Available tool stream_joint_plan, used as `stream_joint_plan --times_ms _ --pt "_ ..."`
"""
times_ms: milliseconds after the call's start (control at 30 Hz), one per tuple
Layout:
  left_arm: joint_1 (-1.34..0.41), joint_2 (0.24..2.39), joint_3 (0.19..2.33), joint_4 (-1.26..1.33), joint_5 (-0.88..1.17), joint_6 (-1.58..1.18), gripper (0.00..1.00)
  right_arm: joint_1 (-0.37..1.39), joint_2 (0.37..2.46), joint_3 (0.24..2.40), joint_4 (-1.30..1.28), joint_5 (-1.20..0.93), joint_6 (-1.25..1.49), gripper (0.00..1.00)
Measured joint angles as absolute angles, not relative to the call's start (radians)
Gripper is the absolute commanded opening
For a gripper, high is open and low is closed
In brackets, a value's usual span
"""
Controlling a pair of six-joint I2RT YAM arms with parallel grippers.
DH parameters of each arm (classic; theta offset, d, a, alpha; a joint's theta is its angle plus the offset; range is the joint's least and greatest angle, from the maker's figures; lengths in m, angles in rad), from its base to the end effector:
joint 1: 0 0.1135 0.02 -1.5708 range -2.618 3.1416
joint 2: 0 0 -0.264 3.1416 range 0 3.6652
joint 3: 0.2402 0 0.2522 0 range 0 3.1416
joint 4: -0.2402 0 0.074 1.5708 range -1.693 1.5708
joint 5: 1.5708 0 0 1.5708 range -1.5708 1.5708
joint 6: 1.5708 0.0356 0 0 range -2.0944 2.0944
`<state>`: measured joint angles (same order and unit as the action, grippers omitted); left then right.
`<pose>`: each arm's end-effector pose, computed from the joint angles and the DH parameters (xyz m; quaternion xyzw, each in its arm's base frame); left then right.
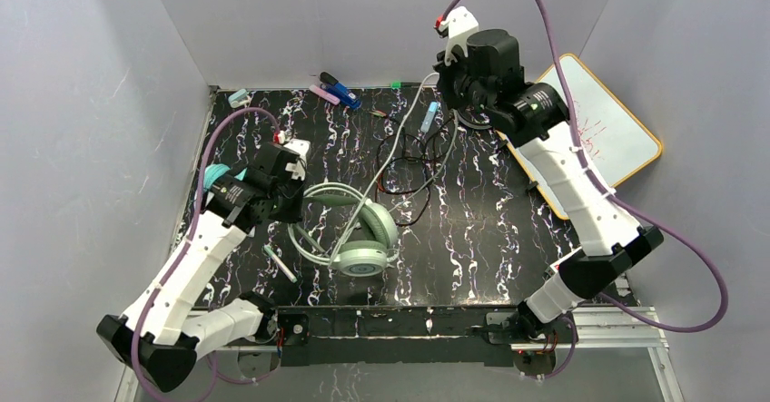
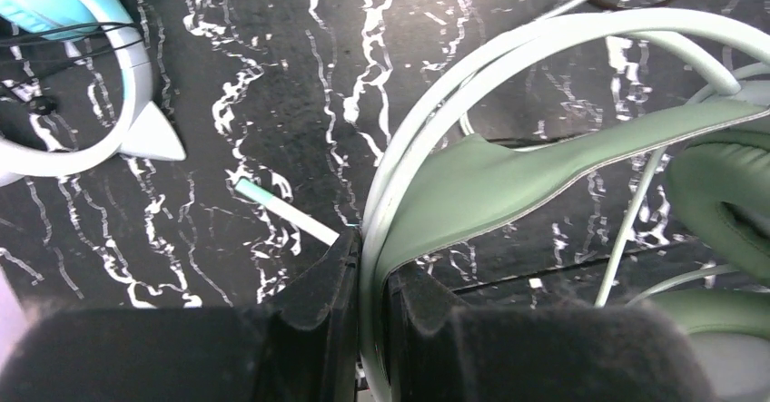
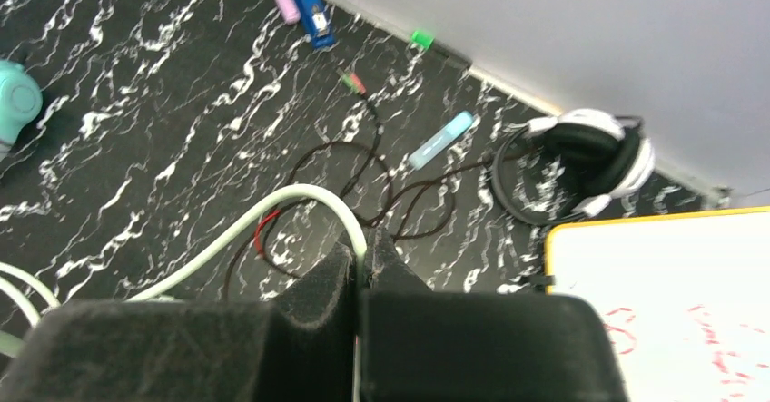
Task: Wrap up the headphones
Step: Wrap the headphones cable around the headphones.
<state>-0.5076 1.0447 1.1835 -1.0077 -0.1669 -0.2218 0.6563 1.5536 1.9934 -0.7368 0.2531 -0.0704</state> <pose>0.1708 -0.0882 0.3518 0.1049 0.9303 -0.0491 0.3480 0.2552 0.1853 0.5043 -0.2133 0.7721 0.0732 0.5941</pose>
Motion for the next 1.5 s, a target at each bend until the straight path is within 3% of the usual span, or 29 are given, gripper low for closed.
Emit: stream_joint_plan --times_ms 300,667,867,1033,1300,1500 --pt "-0.508 0.998 1.28 -1.01 -0.008 -0.31 0.0 0.474 1.542 1.69 -0.632 -0.045 0.082 0.01" --pt "-0.508 1.008 1.517 -0.83 0.237 -0.662 0.0 0.456 1.311 1.248 -0.373 -0.34 0.225 0.01" --pt "-0.511 1.014 1.544 -0.816 0.103 -0.902 0.0 0.49 1.179 0.966 -0.068 -0.566 0.367 0.01" --pt "-0.511 1.007 1.5 -0.836 -0.078 -1.051 0.0 0.682 1.089 0.807 0.089 -0.583 0.426 0.07" --pt "-0.514 0.976 1.442 -0.863 -0.258 -1.135 0.0 0.898 1.05 0.745 0.377 -0.587 0.54 0.11" --pt "-0.514 0.968 1.386 -0.859 -0.343 -1.117 0.0 1.01 1.122 0.754 0.505 -0.579 0.633 0.23"
